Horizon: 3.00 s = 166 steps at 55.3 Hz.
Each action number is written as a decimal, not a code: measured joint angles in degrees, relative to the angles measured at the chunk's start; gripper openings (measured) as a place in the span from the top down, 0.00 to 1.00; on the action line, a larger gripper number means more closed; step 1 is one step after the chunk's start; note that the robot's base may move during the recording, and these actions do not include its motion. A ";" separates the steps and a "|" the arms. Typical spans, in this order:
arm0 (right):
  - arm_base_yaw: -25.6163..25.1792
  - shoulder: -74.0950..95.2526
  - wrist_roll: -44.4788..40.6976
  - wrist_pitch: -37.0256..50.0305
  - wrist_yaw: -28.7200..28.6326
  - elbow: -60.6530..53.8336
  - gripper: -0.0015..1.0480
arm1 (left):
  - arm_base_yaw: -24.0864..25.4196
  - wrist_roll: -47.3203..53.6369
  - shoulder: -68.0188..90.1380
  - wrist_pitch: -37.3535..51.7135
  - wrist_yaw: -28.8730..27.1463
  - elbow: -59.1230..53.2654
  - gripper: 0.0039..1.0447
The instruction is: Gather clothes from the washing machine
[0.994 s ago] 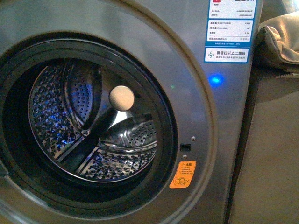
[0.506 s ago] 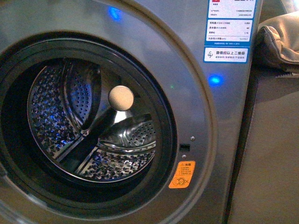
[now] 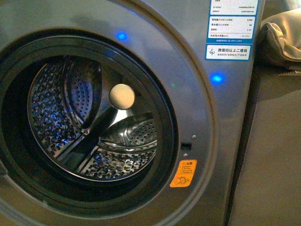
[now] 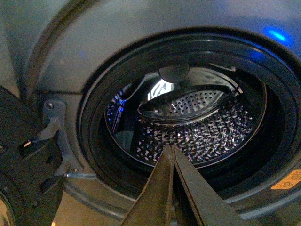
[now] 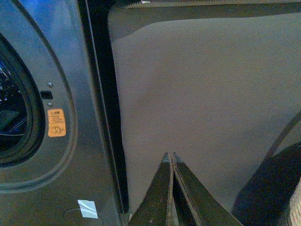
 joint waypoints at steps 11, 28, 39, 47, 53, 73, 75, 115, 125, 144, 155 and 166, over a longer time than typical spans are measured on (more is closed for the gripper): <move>0.00 0.00 0.00 0.00 0.00 0.00 0.98 | 4.70 0.35 -5.62 3.30 4.13 -9.09 0.97; 0.00 0.00 0.00 0.00 0.00 0.00 0.98 | 4.74 0.39 -14.43 4.66 4.55 -19.37 0.97; 0.00 0.00 0.00 0.00 0.00 0.00 0.98 | 4.74 0.39 -19.98 3.08 4.55 -22.99 0.97; 0.00 0.00 -0.02 0.00 0.00 0.00 0.98 | 4.74 0.39 -23.65 1.05 4.55 -24.65 0.97; 0.00 0.00 -0.02 0.00 0.00 0.00 0.98 | 4.74 0.39 -25.73 -0.31 4.52 -25.44 0.97; 0.00 0.00 0.00 -0.04 0.00 0.00 0.98 | 4.74 0.42 -31.50 -2.73 4.55 -27.39 0.97; 0.00 0.00 -0.02 -0.04 0.00 0.00 0.98 | 4.74 0.42 -32.22 -3.54 4.52 -27.39 0.97; 0.00 0.00 -0.02 -0.04 0.09 0.00 0.98 | 4.74 0.42 -44.09 -15.93 4.55 -27.36 0.97; 0.00 0.00 -0.11 -0.04 0.09 0.00 0.63 | 4.74 0.42 -44.11 -15.93 4.55 -27.36 0.62; 0.00 0.00 -0.09 -0.04 0.09 0.00 0.06 | 4.74 0.48 -44.11 -15.93 4.52 -27.36 0.04; 0.00 0.00 -0.11 -0.04 0.09 0.00 0.07 | 4.74 0.57 -44.11 -15.93 4.52 -27.36 0.06; 0.00 0.00 -0.09 -0.04 0.09 0.00 0.07 | 4.74 0.55 -44.11 -15.93 4.52 -27.36 0.06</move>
